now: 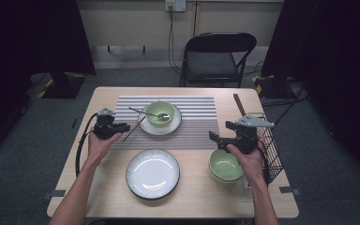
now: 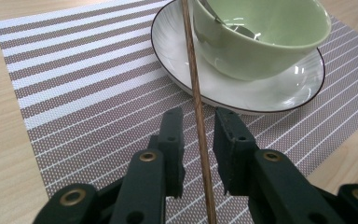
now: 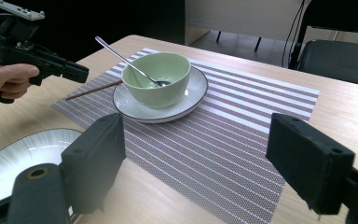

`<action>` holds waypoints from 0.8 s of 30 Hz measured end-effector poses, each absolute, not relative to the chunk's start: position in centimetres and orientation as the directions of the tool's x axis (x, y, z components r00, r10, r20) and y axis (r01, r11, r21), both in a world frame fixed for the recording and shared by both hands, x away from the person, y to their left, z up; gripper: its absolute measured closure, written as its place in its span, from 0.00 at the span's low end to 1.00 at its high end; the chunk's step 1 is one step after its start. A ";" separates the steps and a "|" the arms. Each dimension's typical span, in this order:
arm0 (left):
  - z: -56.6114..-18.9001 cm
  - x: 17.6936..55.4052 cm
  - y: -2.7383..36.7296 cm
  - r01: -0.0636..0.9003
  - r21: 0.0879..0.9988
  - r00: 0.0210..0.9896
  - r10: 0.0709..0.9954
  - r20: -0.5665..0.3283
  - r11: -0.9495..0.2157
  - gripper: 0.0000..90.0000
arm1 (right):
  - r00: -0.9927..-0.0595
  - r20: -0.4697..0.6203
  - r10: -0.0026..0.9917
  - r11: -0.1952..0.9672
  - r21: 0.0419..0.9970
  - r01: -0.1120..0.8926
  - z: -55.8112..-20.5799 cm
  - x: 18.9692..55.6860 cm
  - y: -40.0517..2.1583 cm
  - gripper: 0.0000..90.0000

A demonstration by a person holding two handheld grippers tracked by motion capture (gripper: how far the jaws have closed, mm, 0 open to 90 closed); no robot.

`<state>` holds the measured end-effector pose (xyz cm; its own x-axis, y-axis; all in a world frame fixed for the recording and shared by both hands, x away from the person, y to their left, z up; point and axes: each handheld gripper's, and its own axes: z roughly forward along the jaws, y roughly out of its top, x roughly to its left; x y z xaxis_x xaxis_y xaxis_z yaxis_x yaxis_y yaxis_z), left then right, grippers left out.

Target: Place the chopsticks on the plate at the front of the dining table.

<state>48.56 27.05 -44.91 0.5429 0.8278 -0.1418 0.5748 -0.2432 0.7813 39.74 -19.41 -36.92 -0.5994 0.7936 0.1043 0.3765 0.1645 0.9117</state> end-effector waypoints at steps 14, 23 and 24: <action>-45.8 48.0 27.9 0.593 0.772 0.539 0.825 -0.169 -0.229 0.75 | -0.598 0.105 0.795 0.166 0.910 0.381 -37.1 39.8 -19.3 0.21; -46.7 48.0 27.4 0.608 0.755 0.550 0.817 -0.175 -0.247 0.72 | -0.595 0.106 0.796 0.163 0.910 0.380 -37.1 39.8 -19.5 0.21; -46.7 48.1 27.4 0.611 0.753 0.549 0.816 -0.180 -0.245 0.72 | -0.595 0.107 0.797 0.162 0.910 0.381 -37.1 39.8 -19.5 0.21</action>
